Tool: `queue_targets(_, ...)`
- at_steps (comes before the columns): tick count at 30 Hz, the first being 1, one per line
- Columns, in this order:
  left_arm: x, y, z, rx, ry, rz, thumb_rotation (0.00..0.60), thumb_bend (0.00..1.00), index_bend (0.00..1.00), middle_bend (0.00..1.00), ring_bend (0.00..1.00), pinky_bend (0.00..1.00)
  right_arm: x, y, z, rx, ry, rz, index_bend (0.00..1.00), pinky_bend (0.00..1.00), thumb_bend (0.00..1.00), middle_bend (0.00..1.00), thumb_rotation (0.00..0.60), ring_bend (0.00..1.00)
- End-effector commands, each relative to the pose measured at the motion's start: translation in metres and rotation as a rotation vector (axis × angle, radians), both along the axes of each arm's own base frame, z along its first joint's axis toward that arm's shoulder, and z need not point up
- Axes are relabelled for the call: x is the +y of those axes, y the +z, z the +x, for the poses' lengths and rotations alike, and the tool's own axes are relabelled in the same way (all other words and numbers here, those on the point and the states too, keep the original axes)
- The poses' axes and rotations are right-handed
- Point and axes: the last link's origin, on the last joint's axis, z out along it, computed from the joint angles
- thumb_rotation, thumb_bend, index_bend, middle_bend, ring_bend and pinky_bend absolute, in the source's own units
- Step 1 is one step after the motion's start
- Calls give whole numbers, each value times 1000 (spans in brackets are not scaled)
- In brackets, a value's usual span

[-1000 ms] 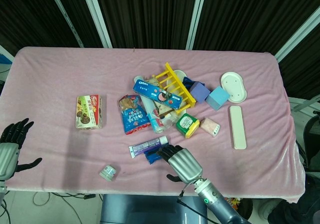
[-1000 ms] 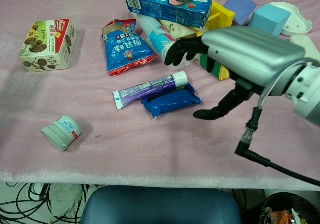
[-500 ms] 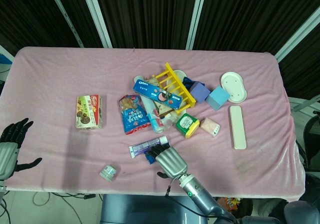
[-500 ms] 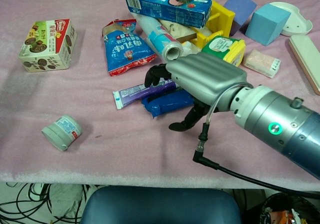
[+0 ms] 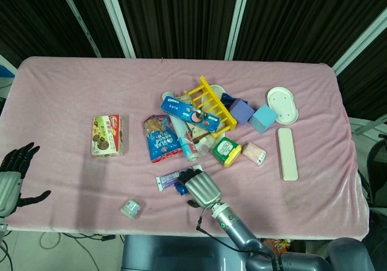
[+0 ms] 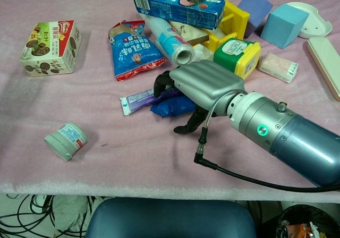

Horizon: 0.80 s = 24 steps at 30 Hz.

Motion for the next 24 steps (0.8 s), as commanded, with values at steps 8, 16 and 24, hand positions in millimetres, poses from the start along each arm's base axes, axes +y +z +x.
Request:
queue_targets(8,0,0,0,0,0,-1,600,0,0,0,0,0,-1,-7,-8,2,-21,9,633,588,418,571,600,533)
queue_targets(16,0,0,1,1,-5,2,600,0,0,0,0,0,-2,-4,-11,-42,-23,-5,740,677,503,666,600,638)
queue_targets(24,-1,1,1,3,-11,5,600,0,0,0,0,0,-5,20,4,-159,7,-63,750,706,513,674,600,646)
